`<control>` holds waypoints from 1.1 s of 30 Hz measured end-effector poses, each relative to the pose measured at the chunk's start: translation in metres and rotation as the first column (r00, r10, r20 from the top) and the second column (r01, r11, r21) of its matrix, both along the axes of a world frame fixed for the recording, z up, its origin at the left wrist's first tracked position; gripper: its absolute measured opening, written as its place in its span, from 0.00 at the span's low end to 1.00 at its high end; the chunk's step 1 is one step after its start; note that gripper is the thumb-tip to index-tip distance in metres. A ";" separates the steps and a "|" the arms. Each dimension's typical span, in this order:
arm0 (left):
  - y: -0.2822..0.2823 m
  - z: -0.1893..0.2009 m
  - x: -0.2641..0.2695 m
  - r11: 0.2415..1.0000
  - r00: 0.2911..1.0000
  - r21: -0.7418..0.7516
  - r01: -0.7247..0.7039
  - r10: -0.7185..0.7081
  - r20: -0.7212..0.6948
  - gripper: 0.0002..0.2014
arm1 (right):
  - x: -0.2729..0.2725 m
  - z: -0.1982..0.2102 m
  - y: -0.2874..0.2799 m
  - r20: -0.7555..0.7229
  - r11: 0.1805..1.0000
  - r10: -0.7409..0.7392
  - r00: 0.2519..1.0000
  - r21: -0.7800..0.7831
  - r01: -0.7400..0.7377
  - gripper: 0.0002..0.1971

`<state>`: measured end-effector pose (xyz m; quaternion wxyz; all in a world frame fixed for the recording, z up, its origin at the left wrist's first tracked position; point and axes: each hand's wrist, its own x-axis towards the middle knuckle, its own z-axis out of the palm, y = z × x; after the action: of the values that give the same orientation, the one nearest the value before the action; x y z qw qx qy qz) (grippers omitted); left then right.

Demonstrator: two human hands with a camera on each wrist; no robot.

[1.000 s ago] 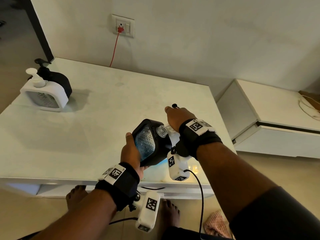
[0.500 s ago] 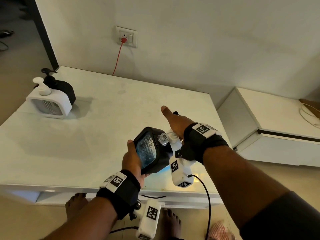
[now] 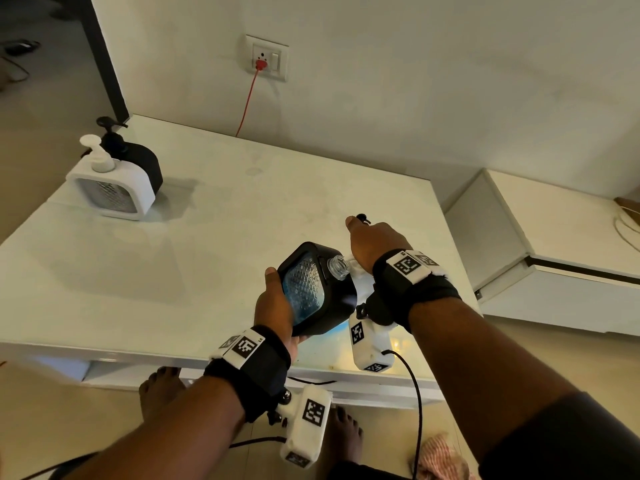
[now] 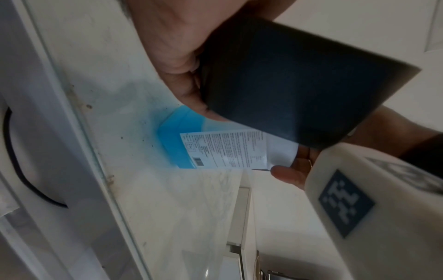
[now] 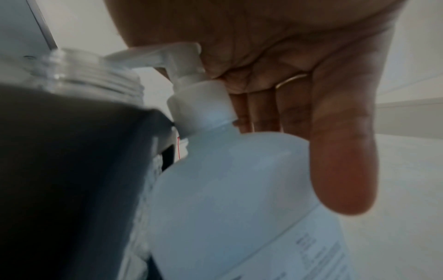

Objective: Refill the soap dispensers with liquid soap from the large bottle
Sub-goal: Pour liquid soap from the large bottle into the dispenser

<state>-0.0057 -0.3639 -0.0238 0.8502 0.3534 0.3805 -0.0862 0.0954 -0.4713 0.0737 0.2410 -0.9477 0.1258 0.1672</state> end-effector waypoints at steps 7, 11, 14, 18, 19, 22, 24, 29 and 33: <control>0.001 0.002 0.000 1.000 1.000 -0.001 -0.010 0.010 0.009 0.25 | -0.004 0.017 0.001 -0.067 0.995 0.075 0.995 0.065 -0.071 0.39; 0.001 0.002 0.000 1.000 1.000 -0.002 -0.007 0.007 0.008 0.26 | -0.007 0.031 0.001 -0.114 0.981 0.113 0.987 0.171 -0.093 0.40; 0.001 0.002 0.000 1.000 1.000 0.001 -0.006 0.006 0.007 0.26 | -0.006 0.022 0.005 -0.089 0.991 0.107 0.990 0.096 -0.099 0.35; 0.000 0.002 -0.001 1.000 1.000 0.011 -0.006 0.005 0.006 0.25 | 0.000 0.008 0.006 -0.039 0.998 0.054 0.998 0.013 -0.054 0.37; 0.000 0.001 -0.001 1.000 1.000 0.012 -0.004 0.004 0.004 0.26 | 0.001 0.006 0.006 -0.031 0.999 0.033 0.999 0.009 -0.033 0.38; 0.000 -0.001 0.000 1.000 1.000 0.003 -0.011 0.011 -0.003 0.27 | -0.001 0.003 0.005 -0.009 1.000 -0.014 1.000 -0.008 0.014 0.40; 0.000 -0.003 0.000 1.000 1.000 -0.006 -0.009 0.009 0.000 0.28 | -0.002 0.002 0.003 0.011 1.000 -0.028 1.000 -0.010 0.028 0.39; 0.001 -0.004 0.002 1.000 1.000 -0.005 -0.003 0.003 0.010 0.28 | -0.002 -0.002 0.001 0.036 1.000 -0.006 0.999 -0.023 0.007 0.37; 0.002 -0.004 0.001 1.000 1.000 -0.001 0.008 -0.008 0.010 0.28 | 0.001 0.007 0.002 -0.027 1.000 0.024 0.999 0.011 -0.023 0.42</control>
<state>-0.0045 -0.3616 -0.0273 0.8521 0.3547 0.3746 -0.0881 0.0959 -0.4692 0.0808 0.2422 -0.9455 0.1171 0.1834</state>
